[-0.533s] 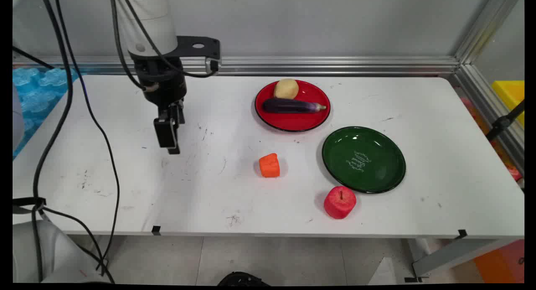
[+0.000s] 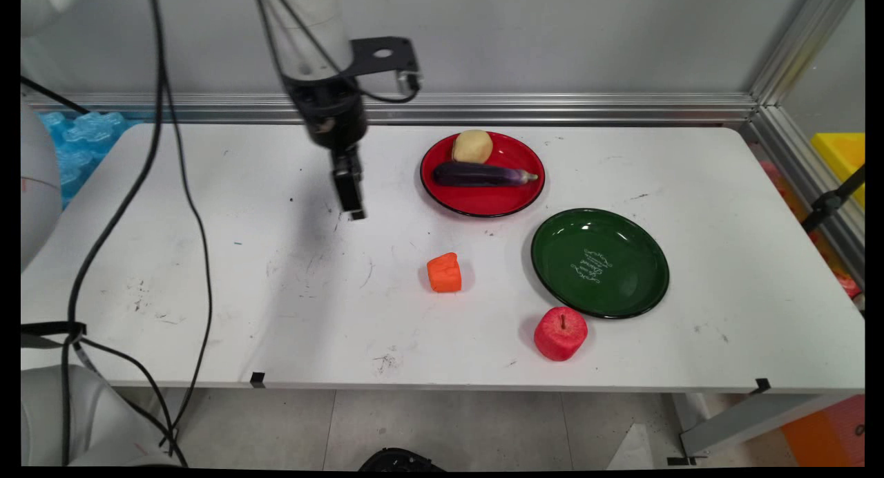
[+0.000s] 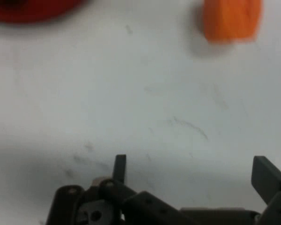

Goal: Pick up the eggplant from the red plate

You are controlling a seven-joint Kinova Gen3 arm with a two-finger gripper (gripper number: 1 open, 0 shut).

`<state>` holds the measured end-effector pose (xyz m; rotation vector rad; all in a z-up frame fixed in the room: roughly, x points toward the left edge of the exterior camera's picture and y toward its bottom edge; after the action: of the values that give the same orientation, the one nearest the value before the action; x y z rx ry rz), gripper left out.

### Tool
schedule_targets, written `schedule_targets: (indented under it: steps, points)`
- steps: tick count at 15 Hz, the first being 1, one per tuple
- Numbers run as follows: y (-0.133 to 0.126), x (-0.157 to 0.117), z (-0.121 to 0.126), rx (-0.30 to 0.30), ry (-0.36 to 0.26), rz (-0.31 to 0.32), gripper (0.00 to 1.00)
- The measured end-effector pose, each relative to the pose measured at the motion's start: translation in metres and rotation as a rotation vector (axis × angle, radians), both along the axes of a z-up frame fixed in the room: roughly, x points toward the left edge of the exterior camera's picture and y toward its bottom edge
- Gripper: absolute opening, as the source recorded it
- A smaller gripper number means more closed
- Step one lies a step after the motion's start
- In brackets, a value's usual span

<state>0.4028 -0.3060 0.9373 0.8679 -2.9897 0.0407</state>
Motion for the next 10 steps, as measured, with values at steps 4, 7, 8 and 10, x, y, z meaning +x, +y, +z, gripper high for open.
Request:
schedule_targets:
  steps: [4, 7, 8, 10]
  points:
    - [-0.039, -0.020, -0.012, -0.084, 0.027, -0.017, 1.00]
    - [-0.070, -0.036, -0.025, -0.144, 0.051, -0.029, 1.00]
    - [-0.081, -0.042, -0.030, -0.163, 0.061, -0.035, 1.00]
    - [-0.100, -0.052, -0.040, -0.197, 0.077, -0.049, 1.00]
